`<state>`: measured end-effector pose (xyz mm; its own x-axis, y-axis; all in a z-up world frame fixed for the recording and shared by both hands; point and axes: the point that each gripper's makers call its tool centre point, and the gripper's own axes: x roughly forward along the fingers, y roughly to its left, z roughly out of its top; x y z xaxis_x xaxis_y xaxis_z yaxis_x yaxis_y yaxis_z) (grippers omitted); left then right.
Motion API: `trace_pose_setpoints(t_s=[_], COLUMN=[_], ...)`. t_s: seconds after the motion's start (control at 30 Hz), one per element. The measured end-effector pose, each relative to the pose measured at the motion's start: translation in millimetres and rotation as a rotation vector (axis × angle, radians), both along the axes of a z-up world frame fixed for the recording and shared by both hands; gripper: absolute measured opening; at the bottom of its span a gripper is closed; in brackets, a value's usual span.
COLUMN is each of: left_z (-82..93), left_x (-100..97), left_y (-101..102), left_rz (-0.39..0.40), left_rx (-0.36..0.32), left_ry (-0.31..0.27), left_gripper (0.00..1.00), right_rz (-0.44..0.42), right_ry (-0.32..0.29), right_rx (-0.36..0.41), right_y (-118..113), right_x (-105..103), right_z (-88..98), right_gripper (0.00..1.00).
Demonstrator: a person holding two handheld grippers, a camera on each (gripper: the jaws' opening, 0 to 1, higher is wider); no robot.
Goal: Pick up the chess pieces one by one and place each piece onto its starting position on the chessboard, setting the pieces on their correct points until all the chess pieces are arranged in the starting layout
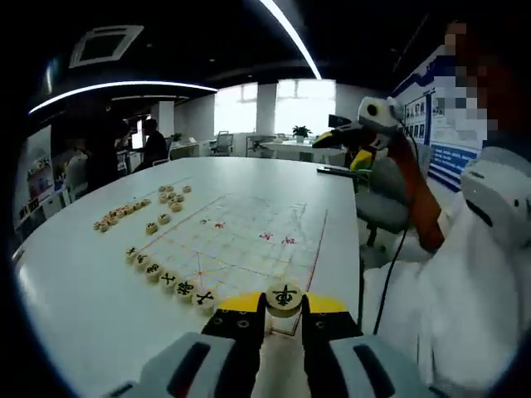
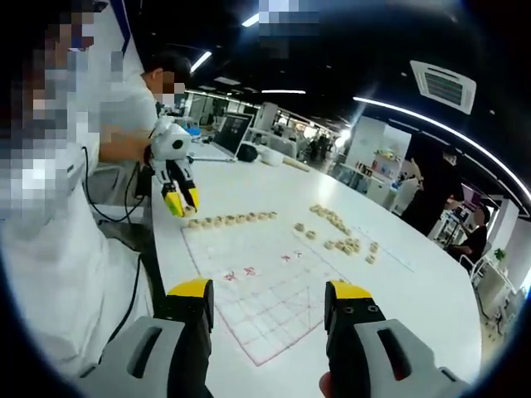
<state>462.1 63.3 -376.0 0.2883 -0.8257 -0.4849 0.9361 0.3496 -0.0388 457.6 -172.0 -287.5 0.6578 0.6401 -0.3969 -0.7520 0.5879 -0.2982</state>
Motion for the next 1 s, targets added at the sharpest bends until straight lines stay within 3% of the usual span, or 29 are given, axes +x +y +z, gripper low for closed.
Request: trace_pose_setpoints(t_s=[0.27,0.53,0.83,1.0], left_z=[-16.7,-25.2,-22.7,-11.4], left_x=[-14.4,-10.9,-10.5,-11.7], left_y=[3,4,7,9], left_rz=[-0.049,-0.038,-0.015,-0.01], left_rx=[0.038,0.055,0.032,-0.007], left_ry=[0.004,-0.003,0.009,0.014], left_gripper=[0.2,0.2,0.21,0.21], right_rz=[0.008,0.01,0.011,0.01], right_ry=[0.005,-0.001,-0.002,-0.004], right_rx=[-0.009,0.007,0.006,0.007], right_y=[1,2,2,2], right_x=[-1,-2,-2,-2], right_z=[-2.4,1.2,1.7,2.3], right_gripper=[0.54,0.54,0.54,0.54])
